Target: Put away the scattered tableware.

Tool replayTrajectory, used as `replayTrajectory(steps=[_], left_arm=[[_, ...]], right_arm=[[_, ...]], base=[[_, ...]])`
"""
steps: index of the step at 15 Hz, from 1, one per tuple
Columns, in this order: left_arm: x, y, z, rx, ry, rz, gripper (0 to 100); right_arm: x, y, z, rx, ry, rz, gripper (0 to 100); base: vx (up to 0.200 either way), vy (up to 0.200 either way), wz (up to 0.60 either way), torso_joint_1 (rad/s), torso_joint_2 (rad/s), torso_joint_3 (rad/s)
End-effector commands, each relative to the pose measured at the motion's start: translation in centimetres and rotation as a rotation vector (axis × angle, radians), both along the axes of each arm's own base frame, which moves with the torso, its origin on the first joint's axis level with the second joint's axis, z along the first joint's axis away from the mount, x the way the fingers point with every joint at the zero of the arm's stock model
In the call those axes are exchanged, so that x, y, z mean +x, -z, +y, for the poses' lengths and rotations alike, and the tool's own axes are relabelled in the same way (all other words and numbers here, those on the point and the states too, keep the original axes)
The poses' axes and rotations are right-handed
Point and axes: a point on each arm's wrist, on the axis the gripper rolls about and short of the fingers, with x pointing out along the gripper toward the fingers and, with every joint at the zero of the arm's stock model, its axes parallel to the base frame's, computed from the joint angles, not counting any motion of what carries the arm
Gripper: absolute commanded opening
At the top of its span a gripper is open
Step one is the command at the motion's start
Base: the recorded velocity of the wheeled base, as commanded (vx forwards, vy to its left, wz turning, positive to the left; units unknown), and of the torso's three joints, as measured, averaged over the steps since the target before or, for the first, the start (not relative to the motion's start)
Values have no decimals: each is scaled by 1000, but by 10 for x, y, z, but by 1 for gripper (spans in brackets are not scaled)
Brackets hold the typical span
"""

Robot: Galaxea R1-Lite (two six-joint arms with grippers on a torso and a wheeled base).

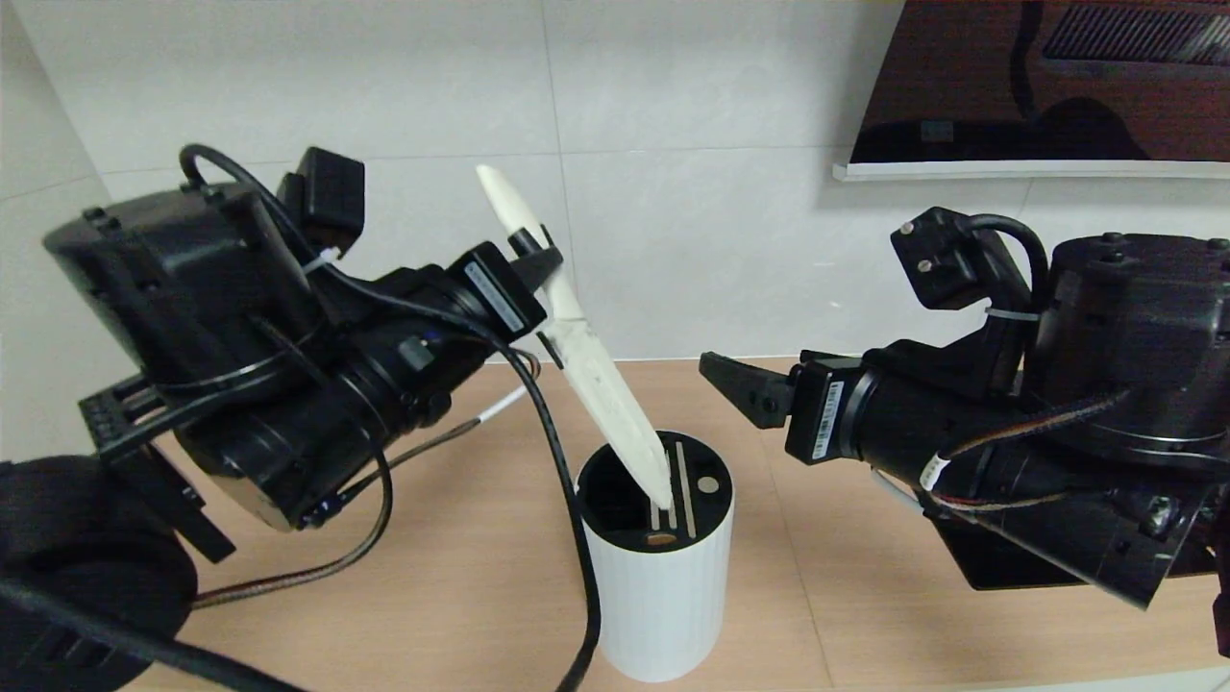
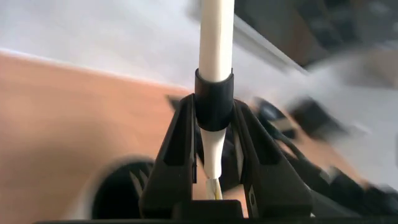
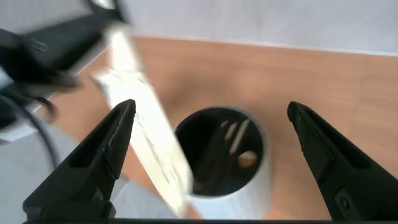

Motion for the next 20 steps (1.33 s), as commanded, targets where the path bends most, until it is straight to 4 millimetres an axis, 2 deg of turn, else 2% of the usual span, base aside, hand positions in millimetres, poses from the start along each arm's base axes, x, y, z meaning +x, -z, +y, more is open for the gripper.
replayTrajectory(steps=[1,3,6,7,14,20], left_arm=[[2,-30,-6,65,-140,-77,0],[-4,-25,-14,172,-285,-72,0],[-31,-20,-32,245,-283,-69,0],[-34,-15,-34,282,-298,-61,0],[-29,12,-55,321,-291,-55,0],[-23,20,-61,328,-292,-51,0]], right_arm=[[6,0,-5,-7,27,-3,100],[9,0,-8,-12,40,-10,100],[10,2,-7,-19,40,-5,100],[10,2,-7,-19,40,-5,100],[11,4,-6,-25,40,-2,100],[11,4,-5,-26,40,-1,100]], base=[[0,0,0,0,0,0],[0,0,0,0,0,0],[0,0,0,0,0,0],[0,0,0,0,0,0],[0,0,0,0,0,0],[0,0,0,0,0,0]])
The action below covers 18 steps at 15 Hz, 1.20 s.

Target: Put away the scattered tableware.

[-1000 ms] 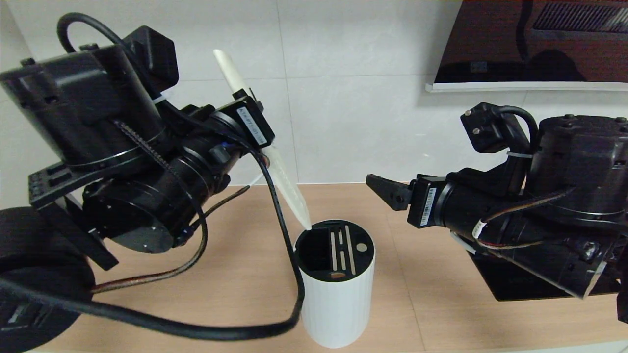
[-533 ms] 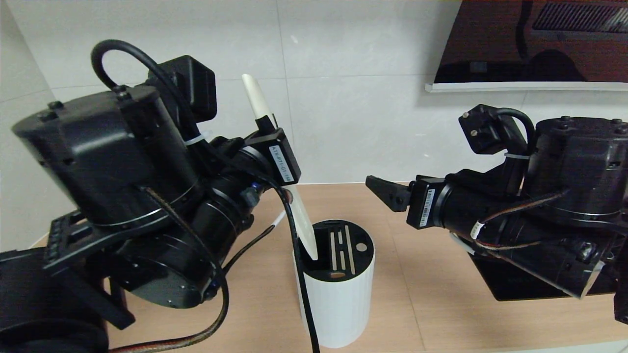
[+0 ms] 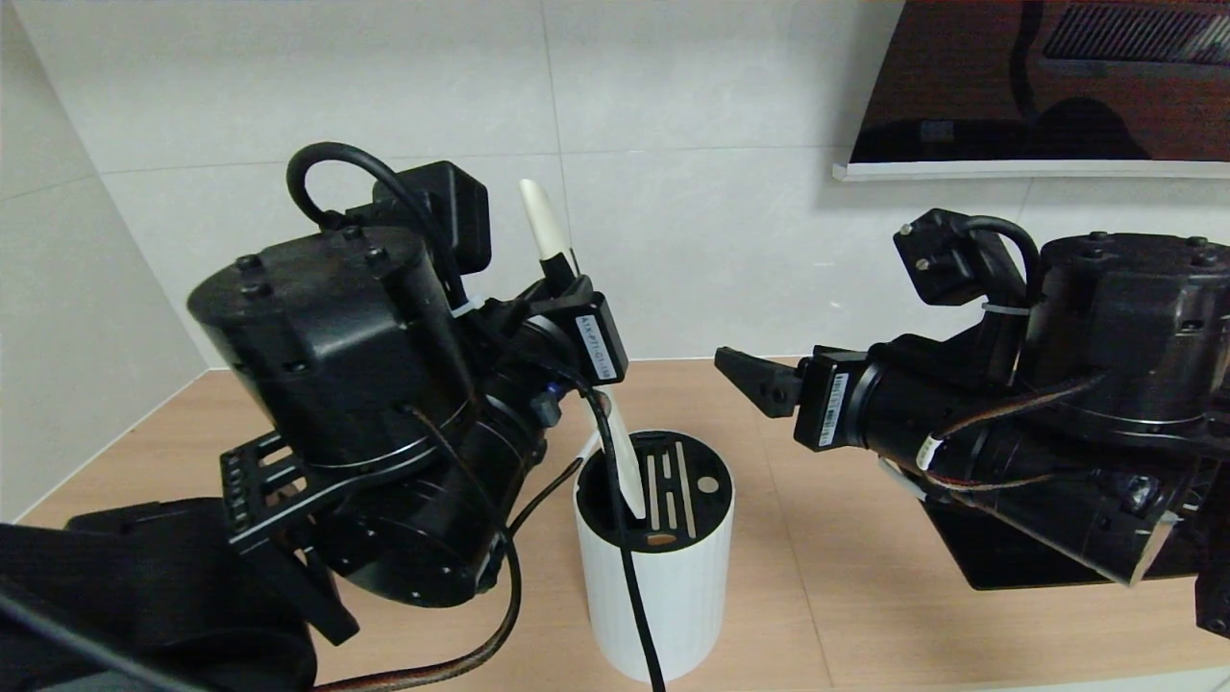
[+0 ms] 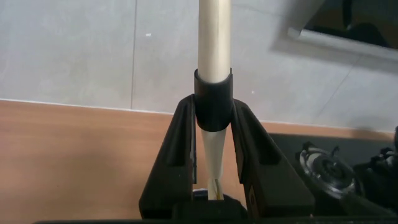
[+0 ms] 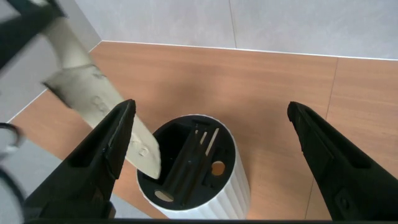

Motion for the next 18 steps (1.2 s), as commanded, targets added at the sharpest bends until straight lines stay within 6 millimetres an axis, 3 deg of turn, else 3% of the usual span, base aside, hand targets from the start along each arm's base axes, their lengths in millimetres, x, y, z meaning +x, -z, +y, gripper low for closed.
replayTrajectory(steps=[1,7,18], left_arm=[[2,2,-1,5,-4,4,0],[7,10,1,43,-21,16,0],[20,67,-18,134,-10,96,0]], right_arm=[[0,1,1,-2,-1,2,100],[0,1,1,-1,-1,1,100],[0,0,0,1,0,0,100]], base=[[0,0,0,0,0,0],[0,0,0,0,0,0],[0,0,0,0,0,0]])
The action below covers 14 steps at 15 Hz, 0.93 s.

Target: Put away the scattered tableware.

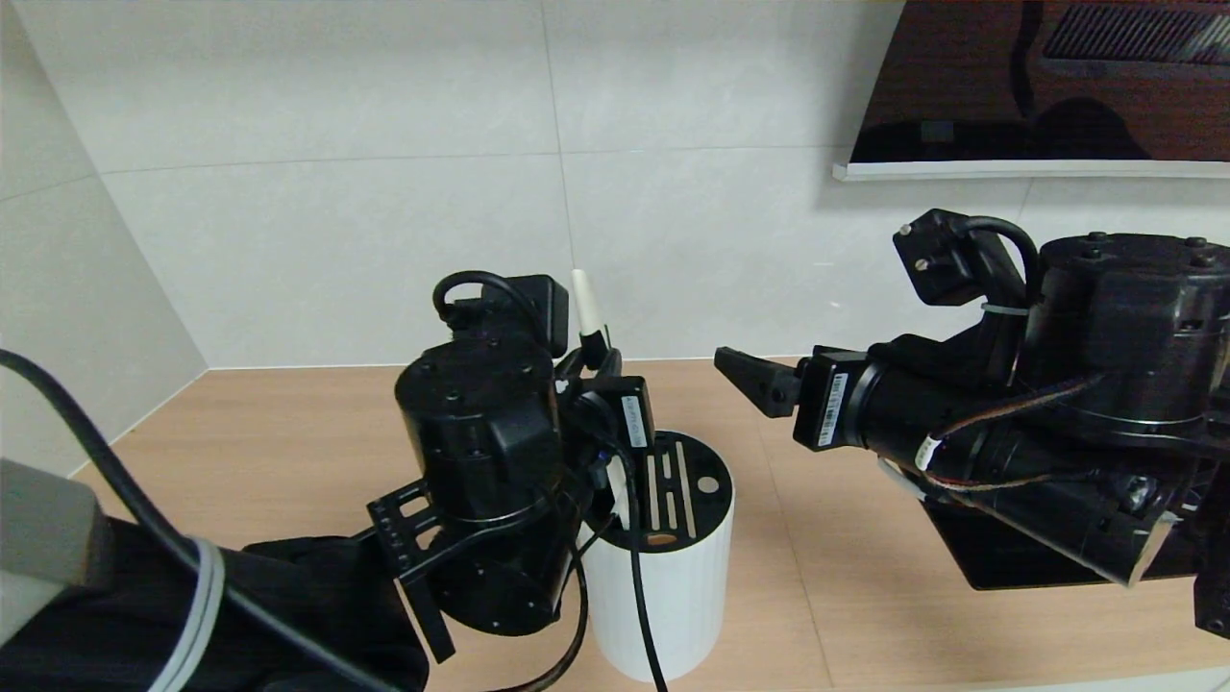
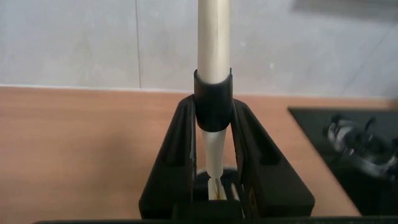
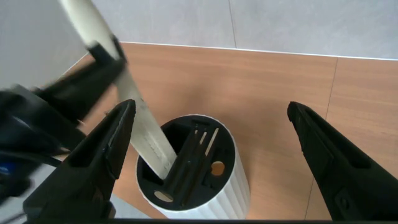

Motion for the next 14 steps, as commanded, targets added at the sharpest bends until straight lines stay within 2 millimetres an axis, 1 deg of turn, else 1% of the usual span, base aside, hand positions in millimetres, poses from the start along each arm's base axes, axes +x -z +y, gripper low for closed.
replayTrajectory(steps=[1,5,14], left_arm=[[2,14,-5,22,5,21,0],[2,27,-16,27,26,22,0],[-1,53,-18,93,40,80,0]], right_arm=[[0,0,0,-1,-1,1,100],[0,2,1,-4,-1,4,100],[2,4,2,-10,-1,9,100]], base=[[0,0,0,0,0,0],[0,0,0,0,0,0],[0,0,0,0,0,0]])
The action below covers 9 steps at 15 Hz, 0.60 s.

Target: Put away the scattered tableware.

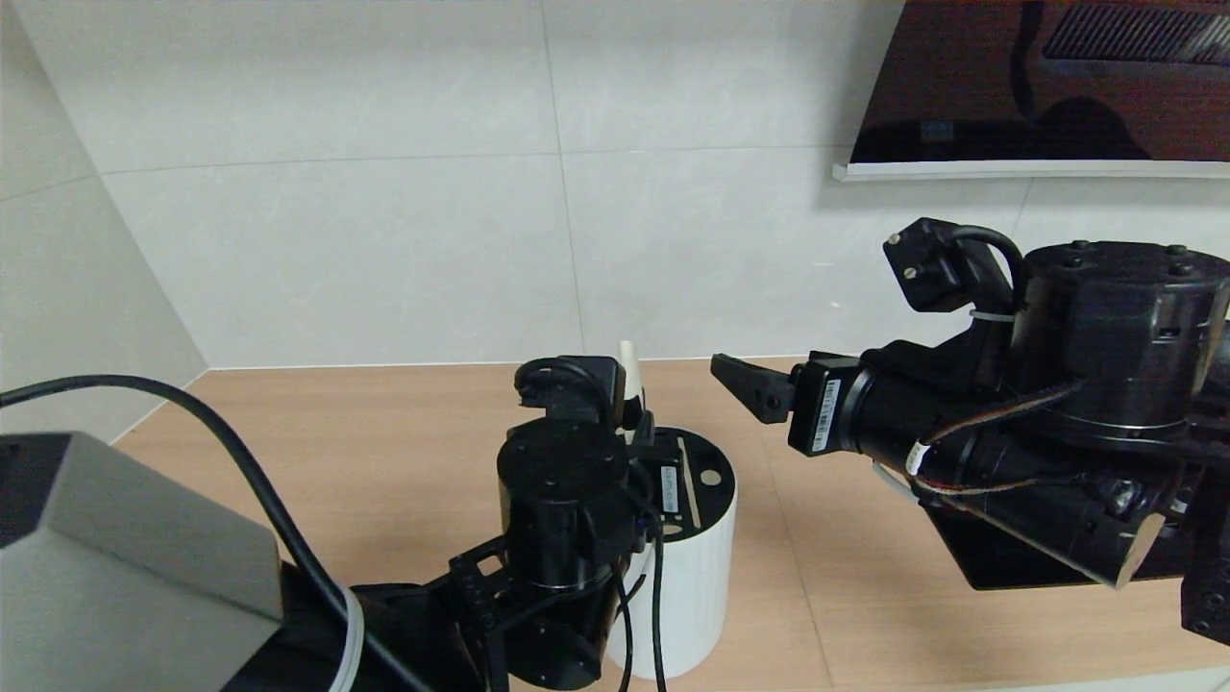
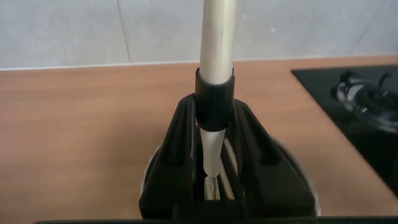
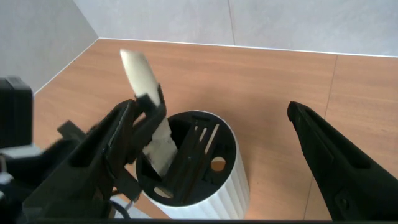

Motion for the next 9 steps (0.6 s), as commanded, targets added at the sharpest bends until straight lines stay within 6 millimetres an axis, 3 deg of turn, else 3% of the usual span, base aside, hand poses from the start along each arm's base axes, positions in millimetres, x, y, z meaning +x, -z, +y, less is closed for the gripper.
replayTrajectory(steps=[1,6,7,9], left_arm=[[0,5,0,11,-1,9,0],[0,7,-2,16,-1,11,0],[0,7,-1,18,-2,12,100],[-1,5,-1,9,-1,5,100]], right_arm=[[0,0,0,-1,-1,1,100],[0,1,0,-2,-1,2,100],[0,0,0,0,-1,0,100],[0,1,0,-2,-1,2,100]], base=[[0,0,0,0,0,0],[0,0,0,0,0,0],[0,0,0,0,0,0],[0,0,0,0,0,0]])
